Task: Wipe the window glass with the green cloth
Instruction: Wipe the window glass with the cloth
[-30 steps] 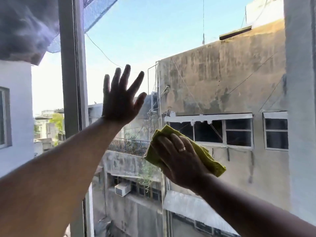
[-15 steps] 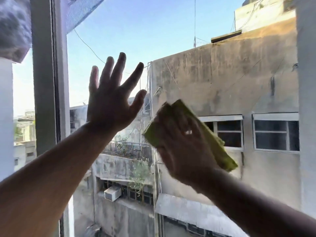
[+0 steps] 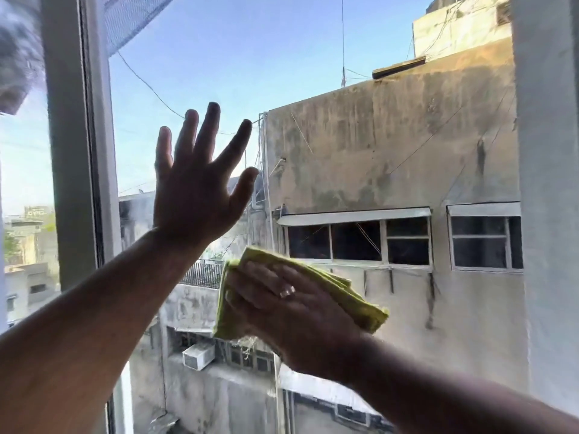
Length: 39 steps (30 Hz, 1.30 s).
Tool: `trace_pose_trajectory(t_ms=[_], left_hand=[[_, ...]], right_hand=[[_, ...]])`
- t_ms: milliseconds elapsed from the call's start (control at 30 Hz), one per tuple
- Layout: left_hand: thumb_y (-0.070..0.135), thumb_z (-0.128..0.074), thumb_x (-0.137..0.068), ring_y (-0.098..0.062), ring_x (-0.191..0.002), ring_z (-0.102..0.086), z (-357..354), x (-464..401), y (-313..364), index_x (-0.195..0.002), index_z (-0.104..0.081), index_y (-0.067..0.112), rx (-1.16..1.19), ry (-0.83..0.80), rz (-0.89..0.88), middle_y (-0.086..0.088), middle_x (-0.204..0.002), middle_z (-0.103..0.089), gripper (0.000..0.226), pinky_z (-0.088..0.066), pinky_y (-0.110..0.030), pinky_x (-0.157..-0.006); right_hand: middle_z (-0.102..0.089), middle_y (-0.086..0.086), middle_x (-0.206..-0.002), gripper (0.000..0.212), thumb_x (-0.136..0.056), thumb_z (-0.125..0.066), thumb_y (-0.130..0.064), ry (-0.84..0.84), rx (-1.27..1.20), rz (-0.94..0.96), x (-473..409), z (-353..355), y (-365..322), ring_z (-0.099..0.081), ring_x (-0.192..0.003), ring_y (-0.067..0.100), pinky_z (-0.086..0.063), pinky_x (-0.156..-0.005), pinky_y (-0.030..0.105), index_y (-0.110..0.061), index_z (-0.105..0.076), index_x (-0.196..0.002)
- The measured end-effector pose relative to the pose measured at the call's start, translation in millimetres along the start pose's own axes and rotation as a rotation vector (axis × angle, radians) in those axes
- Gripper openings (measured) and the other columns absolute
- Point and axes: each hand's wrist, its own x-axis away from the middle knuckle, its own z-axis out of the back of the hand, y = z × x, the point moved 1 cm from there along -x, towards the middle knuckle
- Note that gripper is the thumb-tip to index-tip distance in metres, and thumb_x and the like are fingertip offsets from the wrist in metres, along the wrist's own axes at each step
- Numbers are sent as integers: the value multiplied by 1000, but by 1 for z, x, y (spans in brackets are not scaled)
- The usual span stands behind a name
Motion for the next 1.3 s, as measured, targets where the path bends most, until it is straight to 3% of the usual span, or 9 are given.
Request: trace_pose_trajectory(t_ms=[67, 267, 467, 700, 900, 1000, 1133, 1200, 1300], left_hand=[[60, -21, -101, -37, -155, -19, 3, 0, 1, -157, -29, 33, 13, -12, 5, -11, -169, -19, 62, -14, -59, -123], [59, -23, -102, -35, -155, -19, 0, 2, 1, -157, -29, 34, 8, 1, 10, -11, -169, -19, 62, -15, -59, -123], [60, -24, -101, -34, -156, -16, 2, 1, -1, -158, -27, 35, 30, -22, 9, -10, -169, -17, 62, -12, -57, -125], [58, -26, -102, -35, -155, -22, 0, 3, -2, -157, -32, 34, 3, 11, 3, -11, -167, -23, 60, -16, -57, -124], [60, -24, -102, -34, -155, -20, 1, 2, -2, -157, -30, 34, 11, -4, 4, -11, -168, -21, 61, -14, -57, -124], [59, -24, -102, -35, -154, -22, 1, 1, -2, -157, -32, 33, 7, 14, 1, -11, -167, -24, 61, -16, -57, -123], [60, -22, -102, -34, -155, -21, 1, 1, -2, -157, -31, 34, 7, 2, -6, -11, -168, -22, 61, -16, -57, -123], [60, -22, -102, -35, -155, -22, 2, 2, -2, -157, -31, 34, -2, -1, -9, -11, -168, -22, 61, -16, -57, -123], [61, -23, -102, -34, -155, -19, 4, 0, -3, -158, -29, 35, 11, -25, 1, -10, -168, -20, 62, -14, -57, -124]], right_hand=[[-57, -7, -151, 40, -99, -59, -32, 38, 3, 167, 2, 9, 27, -49, -143, 14, -25, -124, 33, -30, -62, -139], [-81, 0, -105, 19, -94, -70, -27, 541, -169, -626, -5, 18, 70, -75, -105, 19, -53, -102, 37, -21, -80, -109], [-72, -17, -128, 19, -101, -65, -31, 66, -270, 254, 14, -10, -18, -62, -129, 5, -46, -113, 31, -33, -78, -114], [-77, -5, -107, 18, -87, -76, -20, 560, -333, -597, -1, 6, 37, -74, -105, 11, -54, -105, 39, -18, -81, -104], [-75, -15, -121, 21, -97, -66, -27, 43, -272, 253, 5, -8, -17, -67, -122, 5, -55, -105, 34, -32, -78, -115], [-82, -2, -90, 19, -93, -66, -32, 299, -167, -238, -3, 21, 62, -79, -83, 21, -64, -80, 41, -30, -81, -103], [-82, 3, -91, 17, -86, -73, -27, 543, -264, -765, -11, 21, 62, -76, -92, 16, -58, -95, 43, -20, -83, -98], [-82, -6, -93, 13, -91, -71, -22, 393, -370, -435, -19, 0, -4, -77, -91, 9, -51, -107, 38, -27, -83, -94], [-65, -18, -139, 30, -108, -48, -26, -104, -274, 317, 10, -25, -70, -53, -139, 4, -36, -121, 29, -33, -72, -123]])
